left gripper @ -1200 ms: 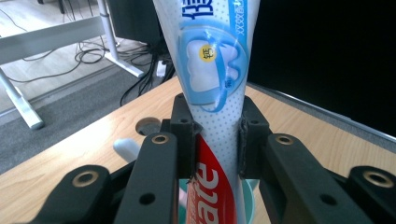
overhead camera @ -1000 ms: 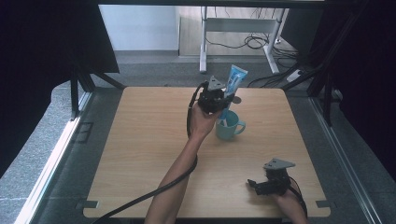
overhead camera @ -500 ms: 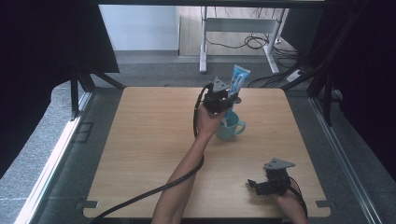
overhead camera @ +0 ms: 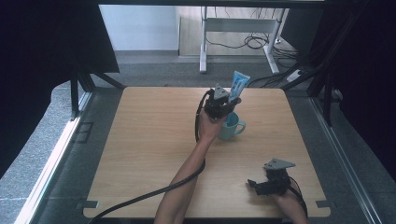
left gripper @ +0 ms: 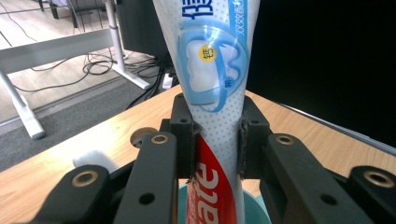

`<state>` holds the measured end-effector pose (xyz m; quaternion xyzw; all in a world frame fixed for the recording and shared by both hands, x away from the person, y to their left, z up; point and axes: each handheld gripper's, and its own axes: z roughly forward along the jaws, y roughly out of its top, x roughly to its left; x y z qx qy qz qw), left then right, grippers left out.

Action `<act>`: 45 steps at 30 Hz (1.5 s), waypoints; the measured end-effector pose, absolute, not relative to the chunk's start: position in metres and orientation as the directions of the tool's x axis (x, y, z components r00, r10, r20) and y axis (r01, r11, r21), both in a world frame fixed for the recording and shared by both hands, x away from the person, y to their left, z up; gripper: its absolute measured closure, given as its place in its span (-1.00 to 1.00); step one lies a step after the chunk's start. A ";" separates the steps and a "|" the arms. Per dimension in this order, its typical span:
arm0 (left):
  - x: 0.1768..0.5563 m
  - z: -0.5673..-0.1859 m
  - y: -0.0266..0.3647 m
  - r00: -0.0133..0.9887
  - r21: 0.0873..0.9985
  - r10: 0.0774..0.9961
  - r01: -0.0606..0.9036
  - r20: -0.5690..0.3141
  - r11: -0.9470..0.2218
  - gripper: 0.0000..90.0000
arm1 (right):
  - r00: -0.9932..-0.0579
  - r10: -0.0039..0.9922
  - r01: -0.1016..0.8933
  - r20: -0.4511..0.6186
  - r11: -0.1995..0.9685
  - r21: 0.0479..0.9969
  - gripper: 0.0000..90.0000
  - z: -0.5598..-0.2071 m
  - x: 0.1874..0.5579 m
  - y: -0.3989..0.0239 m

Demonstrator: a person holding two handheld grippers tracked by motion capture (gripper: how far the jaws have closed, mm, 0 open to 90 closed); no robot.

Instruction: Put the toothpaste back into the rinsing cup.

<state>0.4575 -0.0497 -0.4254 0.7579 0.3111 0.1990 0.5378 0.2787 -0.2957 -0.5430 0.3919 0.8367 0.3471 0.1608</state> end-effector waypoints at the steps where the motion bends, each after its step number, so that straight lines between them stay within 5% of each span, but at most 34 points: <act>1: 0.457 -0.427 -0.050 0.727 0.938 0.686 0.259 -0.033 -0.229 0.62 | -0.641 0.768 0.545 0.004 0.451 0.706 -0.98 -0.543 0.279 -0.296; 45: 0.446 -0.474 -0.060 0.706 0.896 0.708 0.310 0.007 -0.318 0.57 | -0.642 0.767 0.544 0.002 0.453 0.706 -0.98 -0.543 0.279 -0.296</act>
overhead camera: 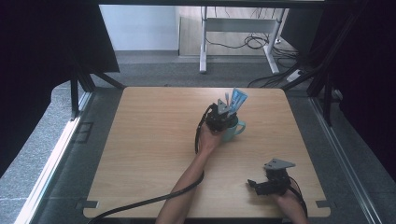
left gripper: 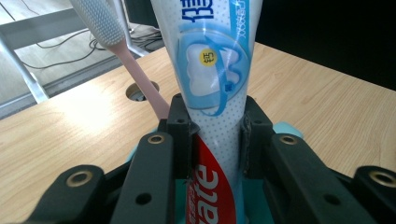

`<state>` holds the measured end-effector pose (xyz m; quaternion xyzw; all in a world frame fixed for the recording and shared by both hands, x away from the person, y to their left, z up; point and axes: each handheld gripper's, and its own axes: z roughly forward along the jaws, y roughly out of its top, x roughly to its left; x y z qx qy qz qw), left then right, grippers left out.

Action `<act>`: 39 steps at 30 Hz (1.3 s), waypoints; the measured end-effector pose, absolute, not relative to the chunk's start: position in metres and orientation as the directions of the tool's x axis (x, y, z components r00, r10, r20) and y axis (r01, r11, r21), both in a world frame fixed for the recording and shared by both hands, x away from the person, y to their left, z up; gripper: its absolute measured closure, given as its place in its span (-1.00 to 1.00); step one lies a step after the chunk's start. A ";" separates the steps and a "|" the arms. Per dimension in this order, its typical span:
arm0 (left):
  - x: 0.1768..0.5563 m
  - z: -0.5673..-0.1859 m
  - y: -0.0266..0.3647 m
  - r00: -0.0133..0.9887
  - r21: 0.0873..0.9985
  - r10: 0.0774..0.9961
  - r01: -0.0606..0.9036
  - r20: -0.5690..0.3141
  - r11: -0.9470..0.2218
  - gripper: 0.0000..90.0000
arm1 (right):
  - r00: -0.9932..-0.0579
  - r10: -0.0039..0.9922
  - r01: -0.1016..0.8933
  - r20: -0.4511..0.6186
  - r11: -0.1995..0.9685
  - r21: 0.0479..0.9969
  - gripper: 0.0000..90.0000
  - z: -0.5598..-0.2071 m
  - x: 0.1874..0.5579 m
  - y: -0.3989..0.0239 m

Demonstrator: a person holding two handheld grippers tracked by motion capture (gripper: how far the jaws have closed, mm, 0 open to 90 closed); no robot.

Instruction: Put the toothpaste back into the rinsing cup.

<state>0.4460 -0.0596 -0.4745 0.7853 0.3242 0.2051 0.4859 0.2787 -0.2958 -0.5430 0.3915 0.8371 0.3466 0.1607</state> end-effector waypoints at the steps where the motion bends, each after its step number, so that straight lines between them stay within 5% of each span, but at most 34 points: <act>1: 0.446 -0.475 -0.060 0.706 0.894 0.708 0.314 0.005 -0.319 0.57 | -0.642 0.767 0.544 0.003 0.453 0.706 -0.98 -0.543 0.279 -0.296; 18: 0.444 -0.480 -0.064 0.702 0.884 0.712 0.335 -0.005 -0.324 0.44 | -0.642 0.767 0.544 0.002 0.453 0.706 -0.98 -0.543 0.279 -0.296; 39: 0.447 -0.473 -0.058 0.701 0.867 0.710 0.392 -0.065 -0.308 -0.40 | -0.642 0.767 0.544 0.002 0.454 0.706 -0.98 -0.543 0.279 -0.296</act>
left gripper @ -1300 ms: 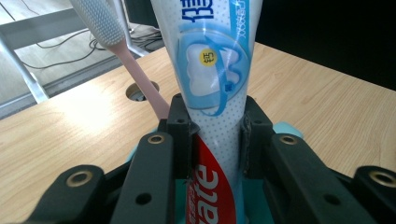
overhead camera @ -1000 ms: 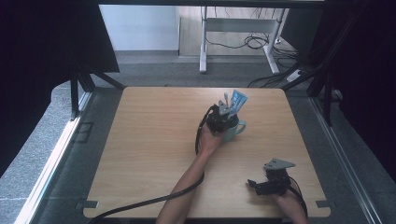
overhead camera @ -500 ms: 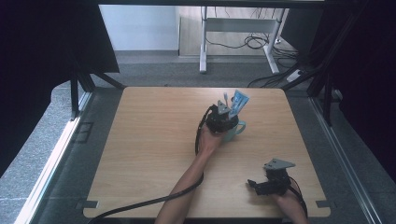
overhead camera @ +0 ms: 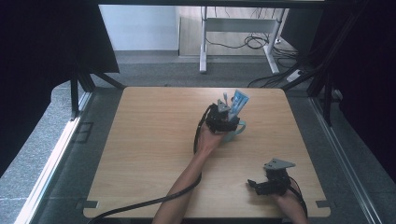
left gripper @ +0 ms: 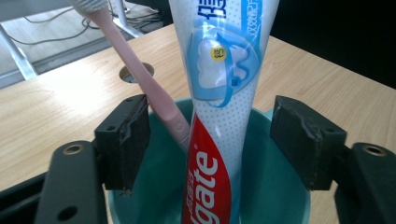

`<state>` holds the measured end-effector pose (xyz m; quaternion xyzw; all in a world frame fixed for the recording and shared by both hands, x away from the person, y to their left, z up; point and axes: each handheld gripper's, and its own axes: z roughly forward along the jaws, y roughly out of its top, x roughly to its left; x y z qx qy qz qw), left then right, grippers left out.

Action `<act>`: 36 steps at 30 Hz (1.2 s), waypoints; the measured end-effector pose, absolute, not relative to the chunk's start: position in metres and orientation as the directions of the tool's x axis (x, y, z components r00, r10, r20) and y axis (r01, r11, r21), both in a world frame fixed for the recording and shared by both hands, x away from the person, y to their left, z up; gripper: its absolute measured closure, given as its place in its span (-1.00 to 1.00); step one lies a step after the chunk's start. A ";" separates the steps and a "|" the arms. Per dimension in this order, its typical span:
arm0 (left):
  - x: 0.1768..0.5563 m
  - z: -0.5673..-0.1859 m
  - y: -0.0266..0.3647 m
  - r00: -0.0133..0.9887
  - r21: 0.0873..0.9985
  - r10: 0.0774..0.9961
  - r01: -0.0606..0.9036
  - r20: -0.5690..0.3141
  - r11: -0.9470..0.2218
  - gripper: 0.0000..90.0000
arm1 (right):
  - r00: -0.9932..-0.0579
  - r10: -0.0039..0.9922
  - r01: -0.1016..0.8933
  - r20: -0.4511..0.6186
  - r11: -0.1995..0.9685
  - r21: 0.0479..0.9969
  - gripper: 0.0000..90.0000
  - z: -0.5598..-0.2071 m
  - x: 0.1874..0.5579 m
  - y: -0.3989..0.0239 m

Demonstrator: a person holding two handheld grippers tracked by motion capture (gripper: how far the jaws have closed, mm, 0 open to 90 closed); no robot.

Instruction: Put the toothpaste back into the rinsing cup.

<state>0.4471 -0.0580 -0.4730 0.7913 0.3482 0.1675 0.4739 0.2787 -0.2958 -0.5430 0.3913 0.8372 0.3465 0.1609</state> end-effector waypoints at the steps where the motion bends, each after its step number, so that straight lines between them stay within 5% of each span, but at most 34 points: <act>1: 0.447 -0.472 -0.057 0.703 0.865 0.707 0.399 -0.075 -0.304 -0.46 | -0.642 0.767 0.544 0.002 0.454 0.706 -0.98 -0.543 0.279 -0.296; 19: 0.434 -0.459 -0.050 0.725 0.848 0.688 0.373 -0.013 -0.377 -1.00 | -0.642 0.767 0.543 0.001 0.454 0.706 -0.98 -0.543 0.279 -0.296; 36: 0.419 -0.453 -0.020 0.717 0.867 0.695 0.377 -0.050 -0.326 -1.00 | -0.642 0.767 0.544 0.001 0.454 0.706 -0.98 -0.543 0.279 -0.296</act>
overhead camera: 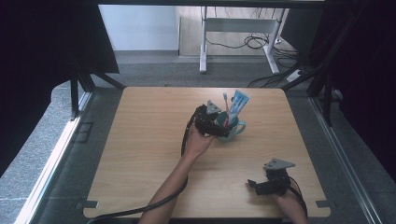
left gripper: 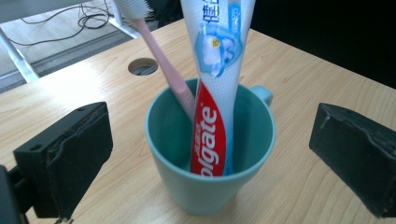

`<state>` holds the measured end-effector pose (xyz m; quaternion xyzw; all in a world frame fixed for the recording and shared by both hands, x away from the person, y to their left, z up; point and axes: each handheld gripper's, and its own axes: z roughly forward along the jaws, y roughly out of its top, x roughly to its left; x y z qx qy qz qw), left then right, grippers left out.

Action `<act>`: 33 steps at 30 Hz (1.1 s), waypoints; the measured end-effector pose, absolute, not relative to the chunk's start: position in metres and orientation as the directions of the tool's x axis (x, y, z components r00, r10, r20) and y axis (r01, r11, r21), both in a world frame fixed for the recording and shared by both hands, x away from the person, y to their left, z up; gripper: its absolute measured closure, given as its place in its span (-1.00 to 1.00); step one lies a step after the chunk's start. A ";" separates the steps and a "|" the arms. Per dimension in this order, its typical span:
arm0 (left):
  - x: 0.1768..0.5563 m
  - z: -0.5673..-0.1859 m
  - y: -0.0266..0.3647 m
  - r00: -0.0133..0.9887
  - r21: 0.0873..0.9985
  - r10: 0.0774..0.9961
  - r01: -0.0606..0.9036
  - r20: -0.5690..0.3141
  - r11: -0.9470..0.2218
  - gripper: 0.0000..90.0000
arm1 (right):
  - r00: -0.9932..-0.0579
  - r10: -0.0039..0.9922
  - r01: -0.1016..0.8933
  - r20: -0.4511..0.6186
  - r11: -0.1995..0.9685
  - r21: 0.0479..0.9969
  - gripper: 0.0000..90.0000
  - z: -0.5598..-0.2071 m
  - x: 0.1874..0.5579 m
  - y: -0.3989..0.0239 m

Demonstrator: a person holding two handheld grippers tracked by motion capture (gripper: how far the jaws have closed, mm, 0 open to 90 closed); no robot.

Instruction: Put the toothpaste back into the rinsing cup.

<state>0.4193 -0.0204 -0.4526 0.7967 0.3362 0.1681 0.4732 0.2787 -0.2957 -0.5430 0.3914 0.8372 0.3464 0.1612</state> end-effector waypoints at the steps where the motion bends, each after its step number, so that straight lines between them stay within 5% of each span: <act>1: 0.419 -0.453 -0.019 0.717 0.867 0.695 0.377 -0.051 -0.326 -1.00 | -0.642 0.767 0.544 0.001 0.454 0.706 -0.98 -0.543 0.279 -0.296; 33: 0.387 -0.454 0.042 0.711 0.861 0.700 0.398 -0.071 -0.317 -1.00 | -0.641 0.767 0.544 0.001 0.454 0.706 -0.98 -0.543 0.279 -0.296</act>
